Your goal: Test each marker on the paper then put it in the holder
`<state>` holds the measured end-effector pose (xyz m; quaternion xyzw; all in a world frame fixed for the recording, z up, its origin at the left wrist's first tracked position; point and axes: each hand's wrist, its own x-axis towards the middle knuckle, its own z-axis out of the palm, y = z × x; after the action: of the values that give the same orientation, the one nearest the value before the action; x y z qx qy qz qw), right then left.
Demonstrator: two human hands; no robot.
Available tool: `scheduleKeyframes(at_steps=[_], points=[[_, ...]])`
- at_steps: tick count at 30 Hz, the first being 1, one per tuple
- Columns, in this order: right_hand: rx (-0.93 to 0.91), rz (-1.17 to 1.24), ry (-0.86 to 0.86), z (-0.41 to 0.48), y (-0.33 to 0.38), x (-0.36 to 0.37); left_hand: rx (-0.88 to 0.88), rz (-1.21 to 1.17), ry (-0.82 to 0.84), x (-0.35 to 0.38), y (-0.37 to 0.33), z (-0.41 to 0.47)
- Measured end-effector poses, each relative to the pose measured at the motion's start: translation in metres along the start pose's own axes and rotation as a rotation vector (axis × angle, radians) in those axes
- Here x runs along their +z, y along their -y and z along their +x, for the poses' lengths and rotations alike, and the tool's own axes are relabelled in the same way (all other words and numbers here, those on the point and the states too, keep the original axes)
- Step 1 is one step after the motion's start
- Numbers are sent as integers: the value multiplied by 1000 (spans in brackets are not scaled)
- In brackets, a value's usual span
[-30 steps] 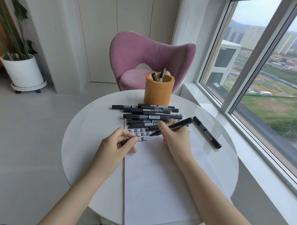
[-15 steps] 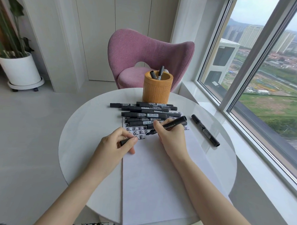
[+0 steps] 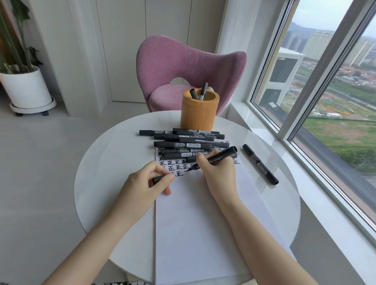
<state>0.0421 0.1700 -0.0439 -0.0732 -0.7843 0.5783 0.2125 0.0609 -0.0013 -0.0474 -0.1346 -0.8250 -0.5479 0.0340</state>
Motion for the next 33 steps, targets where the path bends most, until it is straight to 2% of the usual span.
scheduleKeyframes(at_steps=[33], points=[[12,1,0,-3,5,-2,-14,-6,13,0,3,1]])
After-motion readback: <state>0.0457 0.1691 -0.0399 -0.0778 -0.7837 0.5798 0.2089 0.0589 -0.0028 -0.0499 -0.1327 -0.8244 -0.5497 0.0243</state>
